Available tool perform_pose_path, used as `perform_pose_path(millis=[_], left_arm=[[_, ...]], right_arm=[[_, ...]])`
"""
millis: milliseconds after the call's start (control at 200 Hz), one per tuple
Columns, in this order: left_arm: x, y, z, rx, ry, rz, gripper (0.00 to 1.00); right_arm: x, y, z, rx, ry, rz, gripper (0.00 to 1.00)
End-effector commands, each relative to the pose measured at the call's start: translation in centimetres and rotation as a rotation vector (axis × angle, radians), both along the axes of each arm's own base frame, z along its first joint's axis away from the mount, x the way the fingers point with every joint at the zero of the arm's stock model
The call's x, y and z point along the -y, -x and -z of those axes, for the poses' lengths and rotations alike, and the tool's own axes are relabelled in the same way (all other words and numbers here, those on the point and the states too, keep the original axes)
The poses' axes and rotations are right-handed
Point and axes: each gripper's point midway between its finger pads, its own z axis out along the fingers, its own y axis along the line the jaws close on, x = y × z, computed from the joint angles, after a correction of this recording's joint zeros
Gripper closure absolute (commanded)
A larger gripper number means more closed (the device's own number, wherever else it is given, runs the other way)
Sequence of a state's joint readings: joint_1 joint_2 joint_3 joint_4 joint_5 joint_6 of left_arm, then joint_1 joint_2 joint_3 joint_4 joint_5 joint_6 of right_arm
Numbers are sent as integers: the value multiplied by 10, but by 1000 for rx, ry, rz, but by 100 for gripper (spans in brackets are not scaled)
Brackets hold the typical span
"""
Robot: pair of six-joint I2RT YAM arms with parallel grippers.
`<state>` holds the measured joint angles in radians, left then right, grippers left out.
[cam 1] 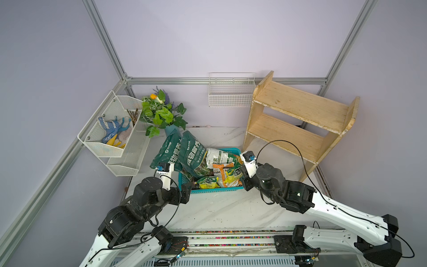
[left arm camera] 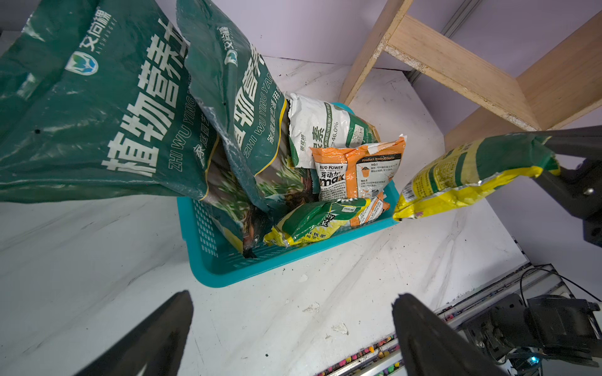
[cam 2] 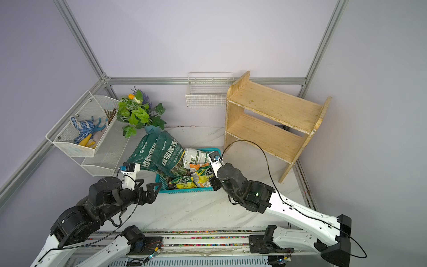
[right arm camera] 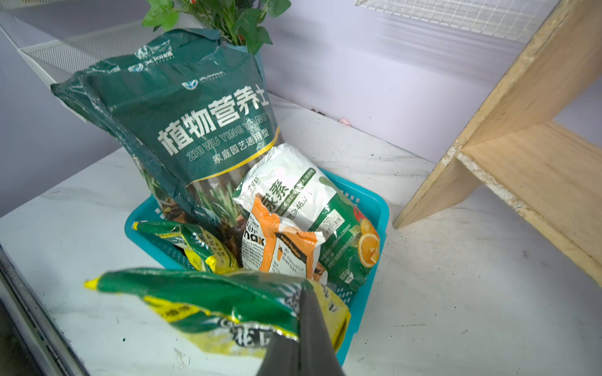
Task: Take down the fertilizer bag from the shelf
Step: Place the fertilizer bag in the storage box.
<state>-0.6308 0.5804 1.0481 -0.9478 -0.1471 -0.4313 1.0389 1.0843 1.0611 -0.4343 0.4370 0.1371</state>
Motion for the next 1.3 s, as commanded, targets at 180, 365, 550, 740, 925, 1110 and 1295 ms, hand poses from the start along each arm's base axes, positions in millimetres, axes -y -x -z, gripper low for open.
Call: perform_pose_path(millis=[180,365,550,740,925,1110,1295], left_arm=[[-5,2,8,-14,-27,-8,0],[-5,2,9,-15,-26,-9,0],[-5,2,10,-16,-26,-8,0],[-2,3,9,-15,-22,8,0],[28,2,19,-92,10,132,3],[77,5,35,-286,159,265,21],[124,5,40,-221,171,331,32]], right_arm=[[-23,-12,35,-43,-4,17,100],[-23,-27,63,-66,63,111,100],[-24,-32,81,-69,96,139,100],[-14,-35,83,-66,78,184,100],[-10,-36,90,-103,17,167,100],[-10,-31,92,-163,-75,82,100],[-6,-28,100,-188,-93,55,100]])
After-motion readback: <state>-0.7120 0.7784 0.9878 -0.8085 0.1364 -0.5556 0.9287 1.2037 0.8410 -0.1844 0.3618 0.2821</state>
